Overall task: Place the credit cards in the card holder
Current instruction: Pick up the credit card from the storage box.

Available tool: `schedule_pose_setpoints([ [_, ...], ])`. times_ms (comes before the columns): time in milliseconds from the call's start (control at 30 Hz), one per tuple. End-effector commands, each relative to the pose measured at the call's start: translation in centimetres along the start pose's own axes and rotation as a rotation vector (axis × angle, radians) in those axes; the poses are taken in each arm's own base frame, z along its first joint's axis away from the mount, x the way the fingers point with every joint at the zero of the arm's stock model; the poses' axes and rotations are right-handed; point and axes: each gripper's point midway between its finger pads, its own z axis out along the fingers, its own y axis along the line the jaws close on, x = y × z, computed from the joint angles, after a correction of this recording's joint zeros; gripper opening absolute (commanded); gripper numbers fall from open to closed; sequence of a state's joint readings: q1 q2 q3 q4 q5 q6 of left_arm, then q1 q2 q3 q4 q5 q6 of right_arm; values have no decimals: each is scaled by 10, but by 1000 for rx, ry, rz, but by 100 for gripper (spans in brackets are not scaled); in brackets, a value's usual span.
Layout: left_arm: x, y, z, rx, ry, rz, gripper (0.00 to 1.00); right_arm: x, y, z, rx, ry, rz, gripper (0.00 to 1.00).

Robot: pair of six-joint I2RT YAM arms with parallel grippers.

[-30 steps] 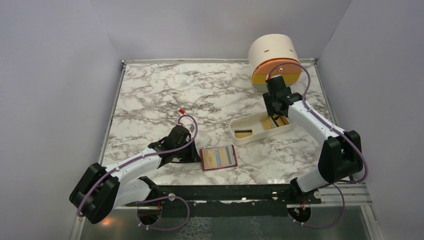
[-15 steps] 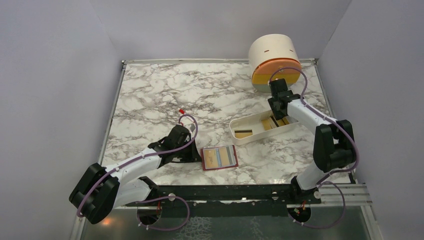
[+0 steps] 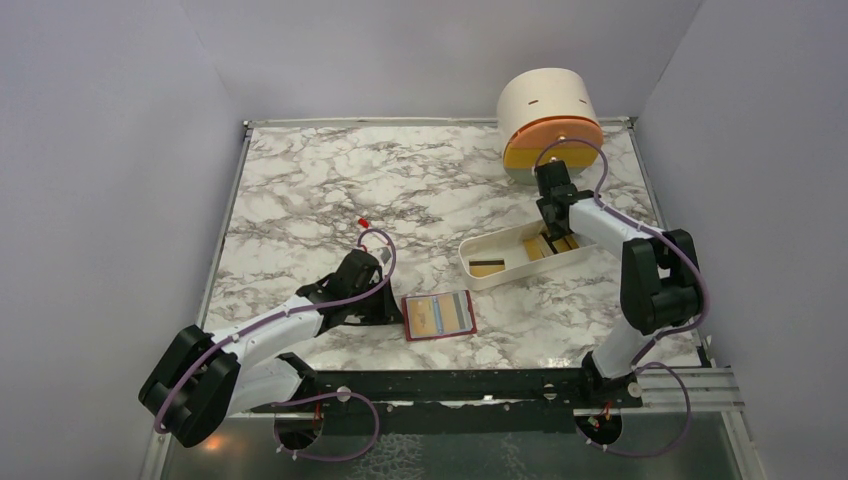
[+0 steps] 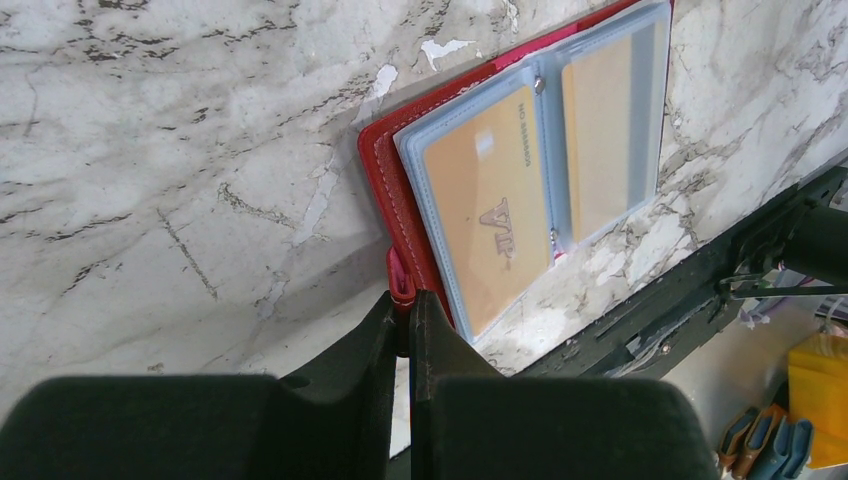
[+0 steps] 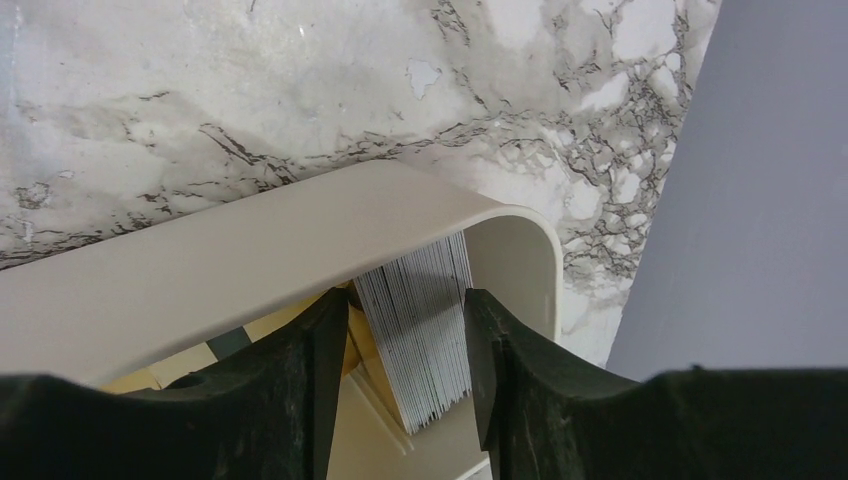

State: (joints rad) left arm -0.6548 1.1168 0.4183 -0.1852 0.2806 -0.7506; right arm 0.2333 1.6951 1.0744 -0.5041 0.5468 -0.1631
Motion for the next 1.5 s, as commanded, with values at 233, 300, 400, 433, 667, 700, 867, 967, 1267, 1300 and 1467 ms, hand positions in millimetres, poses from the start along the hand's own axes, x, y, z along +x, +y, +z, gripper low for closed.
schedule_pose_setpoints([
  [233, 1, -4, 2, 25, 7, 15, 0, -17, -23, -13, 64, -56, 58, 34],
  [300, 1, -4, 2, 27, 7, 13, 0, -16, -23, -13, 65, -53, 58, 31],
  [400, 1, -4, 1, 30, 7, 12, 0, -16, -25, -15, 73, -52, 63, 27],
  [433, 1, -4, 1, 29, 4, 12, 0, -16, -26, -16, 73, -54, 66, 26],
  [667, 2, -6, 2, 37, 14, 8, 0, -20, -31, -23, 78, -69, 76, 15],
  [700, 2, -6, 1, 39, 14, 9, 0, -21, -31, -24, 74, -70, 76, 11],
  [867, 2, -8, 1, 46, 17, 10, 0, -27, -20, -34, -25, -77, 104, 1],
  [967, 2, -9, 1, 50, 21, 12, 0, -31, -4, -48, -156, -91, 134, 1],
  [1267, -3, -17, -1, 73, 24, 41, 0, -30, 18, -115, -409, -157, 311, 1],
  [1300, -3, -19, -1, 77, 26, 42, 0, -29, 22, -124, -440, -162, 325, 1],
  [1467, -2, -25, 0, 108, 43, 54, 0, -24, 48, -168, -625, -216, 363, 1],
])
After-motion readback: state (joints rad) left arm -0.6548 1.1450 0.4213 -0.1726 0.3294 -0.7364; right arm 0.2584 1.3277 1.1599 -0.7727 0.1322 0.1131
